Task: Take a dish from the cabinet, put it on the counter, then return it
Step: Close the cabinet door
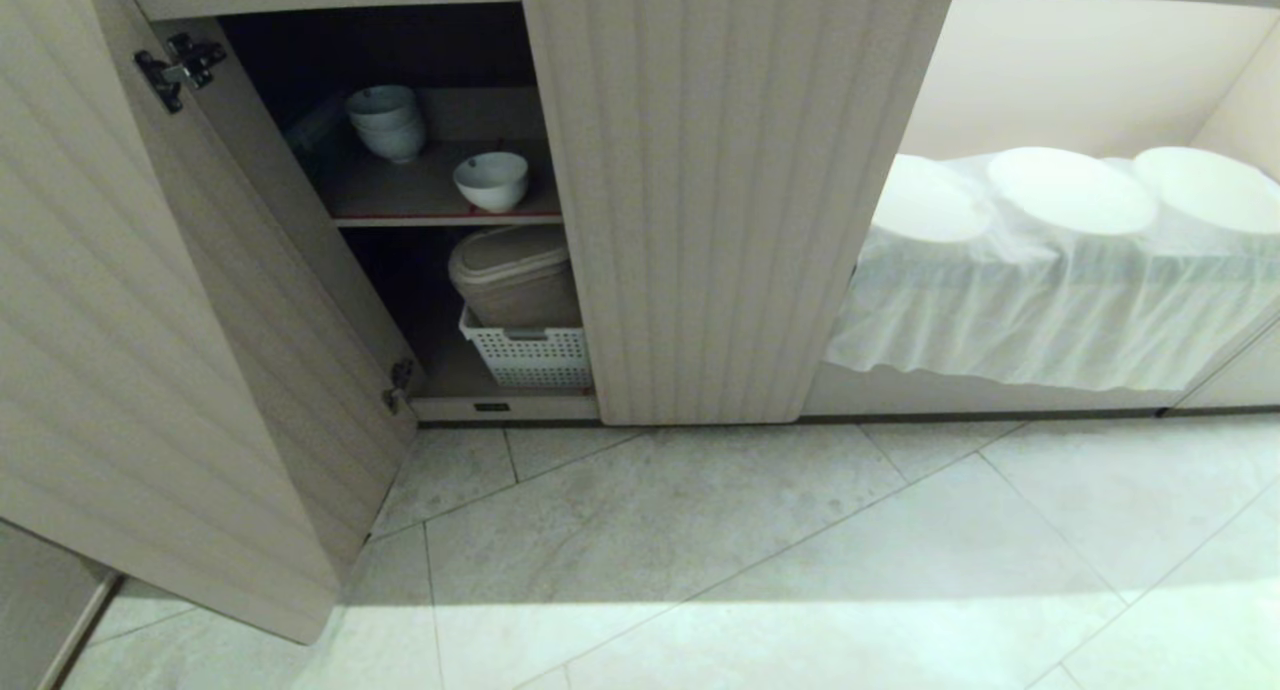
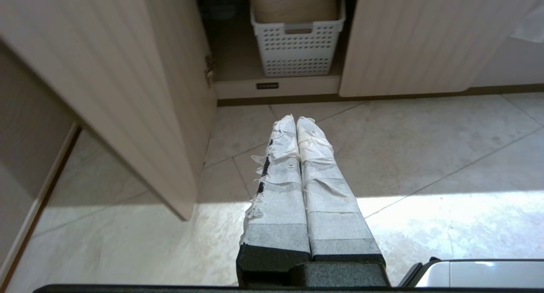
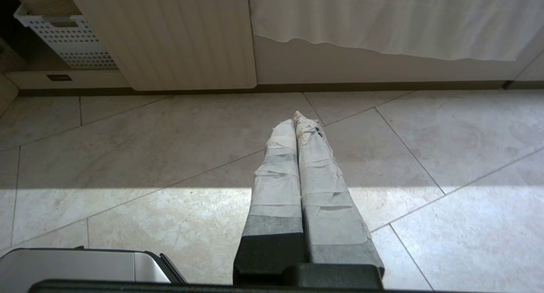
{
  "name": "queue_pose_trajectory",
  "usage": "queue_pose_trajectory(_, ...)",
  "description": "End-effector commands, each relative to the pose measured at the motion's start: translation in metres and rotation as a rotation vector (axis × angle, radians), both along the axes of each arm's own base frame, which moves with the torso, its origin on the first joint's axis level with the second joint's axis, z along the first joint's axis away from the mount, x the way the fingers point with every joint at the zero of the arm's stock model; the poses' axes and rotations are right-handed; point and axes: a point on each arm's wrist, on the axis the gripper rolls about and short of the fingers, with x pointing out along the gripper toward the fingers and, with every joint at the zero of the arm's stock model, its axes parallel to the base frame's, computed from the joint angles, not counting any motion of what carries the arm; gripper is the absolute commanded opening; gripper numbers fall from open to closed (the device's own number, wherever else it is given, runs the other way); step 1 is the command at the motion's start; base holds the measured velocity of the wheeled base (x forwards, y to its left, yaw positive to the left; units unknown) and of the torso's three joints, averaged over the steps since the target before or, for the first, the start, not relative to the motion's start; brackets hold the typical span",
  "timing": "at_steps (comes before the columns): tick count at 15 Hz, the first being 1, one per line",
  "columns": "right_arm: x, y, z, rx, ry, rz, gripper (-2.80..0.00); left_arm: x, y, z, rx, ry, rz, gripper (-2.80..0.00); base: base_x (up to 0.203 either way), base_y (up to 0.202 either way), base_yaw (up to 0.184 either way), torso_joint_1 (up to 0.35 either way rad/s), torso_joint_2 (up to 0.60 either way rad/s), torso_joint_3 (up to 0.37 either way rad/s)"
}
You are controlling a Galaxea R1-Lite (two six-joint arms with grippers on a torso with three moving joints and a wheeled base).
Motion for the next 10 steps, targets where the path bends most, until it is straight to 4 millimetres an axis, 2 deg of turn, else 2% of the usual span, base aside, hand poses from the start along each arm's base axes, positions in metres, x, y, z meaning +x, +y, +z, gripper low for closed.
queue_pose_trajectory(1,0.0,0.0,0.0,0.0,-0.001,-0.001,-2.8,0.0,0.0,-0.0001,-0.002,0.0,0.0,-2.8,0.0,0.0,0.0,0.0,0.0,0.0)
queue_pose_trajectory(3,0.0,0.0,-0.0001,0.0,0.0,0.0,-2.8,0.0,0.0,-0.0001,-0.006,0.0,0.0,-2.8,0.002,0.101,-0.013,0.003,0.0,-0.001)
queue_pose_trajectory(10,0.0,0.0,0.0001,0.0,-0.001,0.0,-2.8,0.0,0.0,0.0001,-0.008,-0.002,0.0,-2.8,0.0,0.195,-0.001,0.003,0.0,0.002)
